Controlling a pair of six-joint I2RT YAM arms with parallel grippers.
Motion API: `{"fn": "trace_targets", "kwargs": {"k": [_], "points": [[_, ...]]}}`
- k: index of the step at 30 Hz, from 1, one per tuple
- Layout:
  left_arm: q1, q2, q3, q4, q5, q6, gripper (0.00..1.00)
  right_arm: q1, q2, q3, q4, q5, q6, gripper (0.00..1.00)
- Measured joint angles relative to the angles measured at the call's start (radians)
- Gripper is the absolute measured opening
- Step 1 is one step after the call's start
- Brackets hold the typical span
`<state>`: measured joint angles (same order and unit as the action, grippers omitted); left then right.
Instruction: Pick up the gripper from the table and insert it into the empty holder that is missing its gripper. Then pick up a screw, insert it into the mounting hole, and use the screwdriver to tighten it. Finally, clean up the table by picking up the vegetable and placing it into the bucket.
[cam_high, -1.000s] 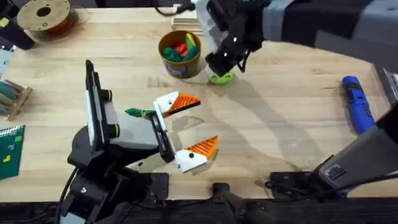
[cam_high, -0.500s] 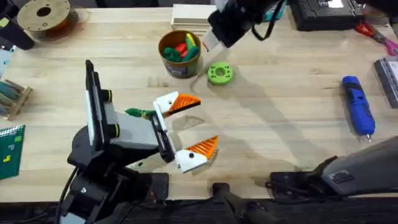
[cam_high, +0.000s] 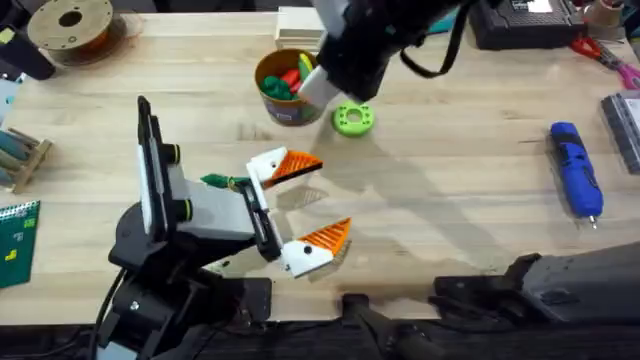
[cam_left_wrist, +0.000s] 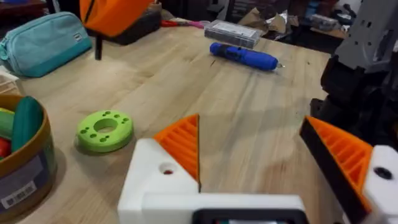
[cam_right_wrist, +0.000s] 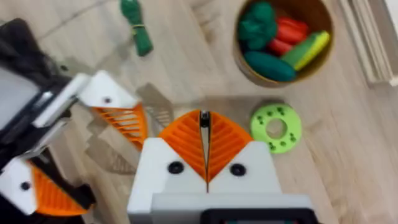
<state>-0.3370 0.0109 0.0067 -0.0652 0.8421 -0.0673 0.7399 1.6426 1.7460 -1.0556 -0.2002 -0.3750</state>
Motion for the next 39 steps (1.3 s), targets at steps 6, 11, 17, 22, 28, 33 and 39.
{"fn": "trace_targets", "kwargs": {"k": [6,11,17,22,28,33,39], "points": [[0.000,0.000,0.000,0.000,0.000,0.000,0.985,0.055,-0.001,0.000,-0.004,-0.070,-0.001,0.008],[0.000,0.000,0.000,0.000,0.000,0.000,0.985,0.085,-0.001,0.000,-0.016,-0.089,-0.001,0.008],[0.000,0.000,0.000,0.000,0.000,0.000,0.985,0.136,-0.001,0.000,-0.015,-0.095,0.000,0.008],[0.000,0.000,0.000,0.000,0.000,0.000,0.985,0.167,-0.001,0.000,-0.015,-0.100,0.000,0.008],[0.000,0.000,0.000,-0.006,0.003,0.000,0.985,0.167,-0.001,-0.001,-0.015,-0.101,0.000,0.008],[0.000,0.000,0.000,-0.006,0.003,0.000,0.985,0.167,-0.001,-0.047,0.003,-0.101,0.000,0.008],[0.000,0.000,0.000,-0.006,0.003,0.000,0.985,0.167,-0.001,-0.062,0.012,-0.101,0.000,0.008]]}}
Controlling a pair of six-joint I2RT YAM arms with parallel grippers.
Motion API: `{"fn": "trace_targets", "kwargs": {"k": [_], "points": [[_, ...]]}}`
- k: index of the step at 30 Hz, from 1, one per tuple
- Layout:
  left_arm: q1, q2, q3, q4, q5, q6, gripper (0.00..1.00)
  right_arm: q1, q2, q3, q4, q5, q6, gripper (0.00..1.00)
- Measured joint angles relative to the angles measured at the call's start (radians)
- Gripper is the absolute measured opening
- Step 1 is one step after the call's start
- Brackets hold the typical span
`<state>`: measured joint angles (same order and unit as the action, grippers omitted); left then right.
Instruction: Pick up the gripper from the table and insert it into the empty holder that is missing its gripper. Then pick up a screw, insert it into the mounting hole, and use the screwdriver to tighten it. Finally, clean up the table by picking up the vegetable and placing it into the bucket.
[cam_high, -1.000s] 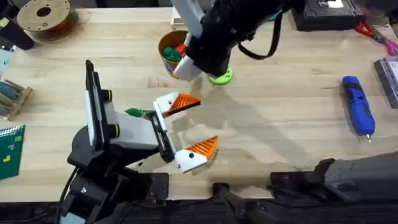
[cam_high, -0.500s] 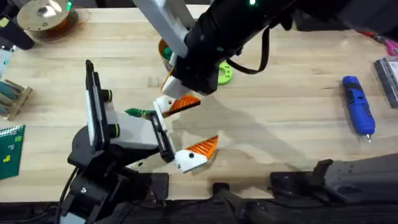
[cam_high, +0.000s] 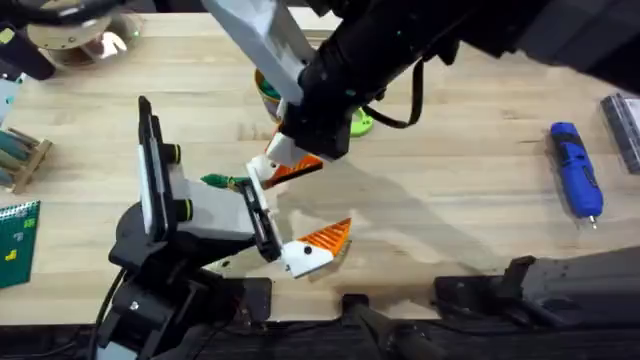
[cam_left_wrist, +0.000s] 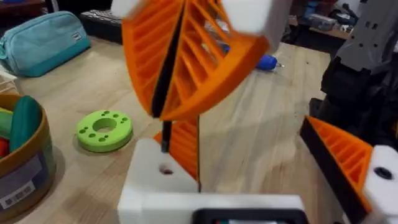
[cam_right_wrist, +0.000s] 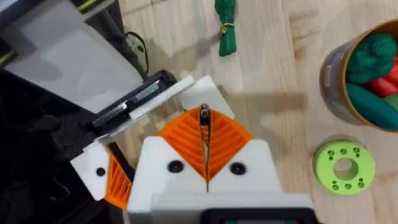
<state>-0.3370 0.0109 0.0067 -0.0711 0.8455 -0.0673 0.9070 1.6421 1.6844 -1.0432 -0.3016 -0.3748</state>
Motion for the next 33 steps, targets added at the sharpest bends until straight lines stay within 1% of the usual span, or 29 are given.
{"fn": "trace_targets", "kwargs": {"k": [17,24,33], "points": [[0.000,0.000,0.000,0.000,0.000,0.000,0.985,0.000,0.003,0.000,0.007,0.000,0.001,0.008],[0.000,0.001,0.000,-0.001,0.000,-0.004,0.985,0.000,0.037,0.000,0.009,-0.003,0.004,0.008],[0.000,0.001,0.000,-0.001,0.000,-0.009,0.985,0.000,0.039,0.000,0.007,-0.007,0.005,0.008]]}}
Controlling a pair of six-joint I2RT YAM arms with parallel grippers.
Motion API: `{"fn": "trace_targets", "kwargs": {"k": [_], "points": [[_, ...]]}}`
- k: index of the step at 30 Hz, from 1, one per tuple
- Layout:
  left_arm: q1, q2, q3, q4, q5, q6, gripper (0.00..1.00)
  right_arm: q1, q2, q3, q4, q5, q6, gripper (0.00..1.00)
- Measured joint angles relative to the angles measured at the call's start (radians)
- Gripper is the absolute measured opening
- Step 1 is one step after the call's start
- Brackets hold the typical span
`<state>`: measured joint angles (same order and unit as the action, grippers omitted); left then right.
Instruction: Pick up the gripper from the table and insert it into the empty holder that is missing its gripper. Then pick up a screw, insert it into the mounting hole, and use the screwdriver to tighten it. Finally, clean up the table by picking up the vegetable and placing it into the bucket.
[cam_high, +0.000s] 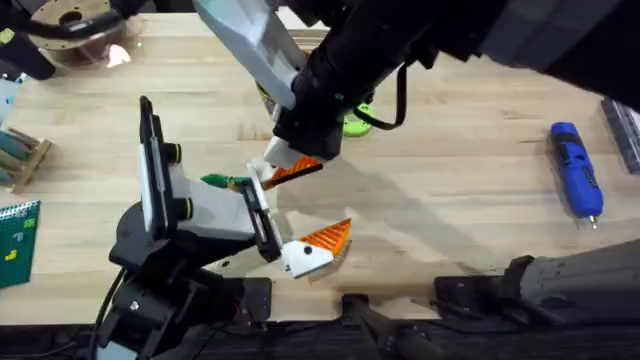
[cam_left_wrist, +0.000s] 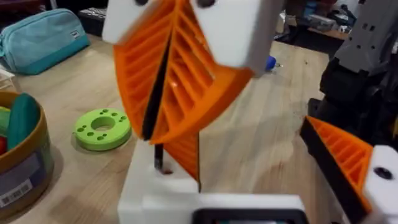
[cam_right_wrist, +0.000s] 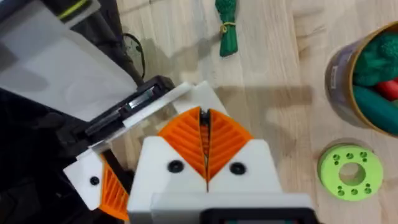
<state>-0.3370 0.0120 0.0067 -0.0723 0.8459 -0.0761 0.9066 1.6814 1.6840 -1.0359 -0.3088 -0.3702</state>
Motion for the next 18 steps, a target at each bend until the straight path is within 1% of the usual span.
{"fn": "trace_targets", "kwargs": {"k": [18], "points": [[0.000,0.000,0.000,0.000,0.000,0.001,0.985,0.000,-0.004,0.000,-0.006,0.000,0.019,0.008]]}}
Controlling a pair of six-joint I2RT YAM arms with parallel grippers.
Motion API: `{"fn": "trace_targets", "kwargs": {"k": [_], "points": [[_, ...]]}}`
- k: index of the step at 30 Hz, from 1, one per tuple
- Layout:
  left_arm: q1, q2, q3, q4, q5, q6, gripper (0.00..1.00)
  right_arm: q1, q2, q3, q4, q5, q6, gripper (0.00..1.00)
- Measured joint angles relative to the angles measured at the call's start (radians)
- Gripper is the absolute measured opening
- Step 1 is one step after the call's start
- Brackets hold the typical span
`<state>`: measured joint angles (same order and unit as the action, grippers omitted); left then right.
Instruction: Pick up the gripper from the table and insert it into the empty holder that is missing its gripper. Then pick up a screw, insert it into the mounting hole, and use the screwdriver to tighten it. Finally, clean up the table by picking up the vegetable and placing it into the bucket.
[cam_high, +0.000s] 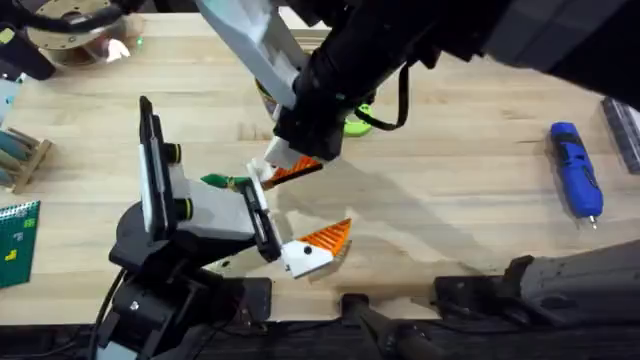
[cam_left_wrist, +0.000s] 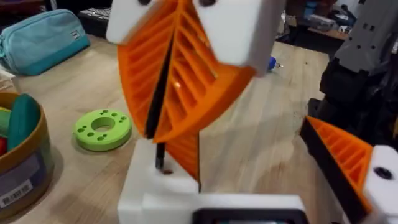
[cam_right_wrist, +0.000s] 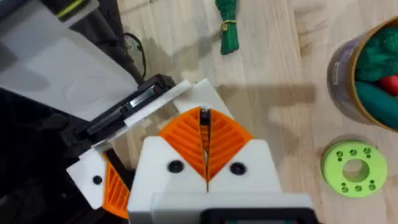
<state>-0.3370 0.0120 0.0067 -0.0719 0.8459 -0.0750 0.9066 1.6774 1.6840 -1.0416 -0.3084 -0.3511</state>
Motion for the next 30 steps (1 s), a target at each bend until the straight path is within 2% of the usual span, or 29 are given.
{"fn": "trace_targets", "kwargs": {"k": [30], "points": [[0.000,0.000,0.000,0.000,0.000,0.007,0.985,0.000,-0.022,0.000,-0.002,0.000,0.014,0.008]]}}
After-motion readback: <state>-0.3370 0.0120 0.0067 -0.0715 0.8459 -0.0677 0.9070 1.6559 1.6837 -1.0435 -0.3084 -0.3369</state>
